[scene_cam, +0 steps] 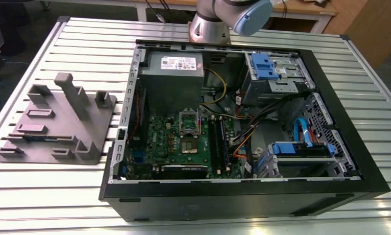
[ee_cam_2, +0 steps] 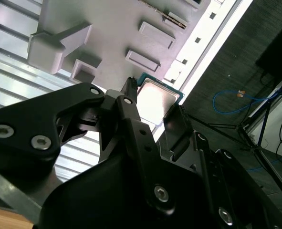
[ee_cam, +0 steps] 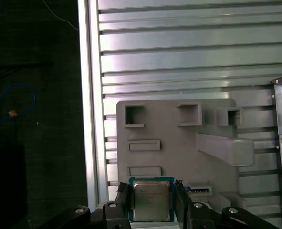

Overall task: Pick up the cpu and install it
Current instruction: 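Pick up the cpu and move it towards the insertion slot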

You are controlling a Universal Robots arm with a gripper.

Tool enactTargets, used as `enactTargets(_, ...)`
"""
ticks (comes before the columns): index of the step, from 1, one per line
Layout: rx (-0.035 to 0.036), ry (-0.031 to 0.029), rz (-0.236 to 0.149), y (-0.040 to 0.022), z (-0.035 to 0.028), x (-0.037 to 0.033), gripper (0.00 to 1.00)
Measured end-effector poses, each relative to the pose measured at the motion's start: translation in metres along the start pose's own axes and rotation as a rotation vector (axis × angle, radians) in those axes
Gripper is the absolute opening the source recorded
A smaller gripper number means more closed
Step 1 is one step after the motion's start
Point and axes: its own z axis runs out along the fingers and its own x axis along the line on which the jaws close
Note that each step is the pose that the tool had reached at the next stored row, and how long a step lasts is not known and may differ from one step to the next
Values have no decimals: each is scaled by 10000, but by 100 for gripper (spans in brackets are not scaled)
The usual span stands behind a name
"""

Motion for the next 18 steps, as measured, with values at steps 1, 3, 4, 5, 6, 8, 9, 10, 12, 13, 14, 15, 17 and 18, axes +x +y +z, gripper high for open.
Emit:
enactTargets(1,1,1,-1,0,0,-6,47)
enactTargets(3,-1,-1,-1,1,2,-30,47)
enactTargets(4,0,1,0,3,2,-45,47)
enactTargets(5,0,2,0,4,2,-63,47)
enactTargets(6,0,4,0,5,3,-86,47)
enactTargets(8,0,9,1,8,4,-129,47)
enactTargets(9,0,12,1,9,5,-152,47)
enactTargets(10,1,18,1,10,4,-176,47)
enactTargets(12,2,26,1,12,5,-224,47)
enactTargets(13,1,27,1,13,6,-245,47)
enactTargets(14,1,30,0,14,7,-266,47)
enactTargets(15,1,32,1,15,7,-287,47)
enactTargets(17,2,38,1,17,7,-328,47)
enactTargets(18,2,40,2,18,8,-349,47)
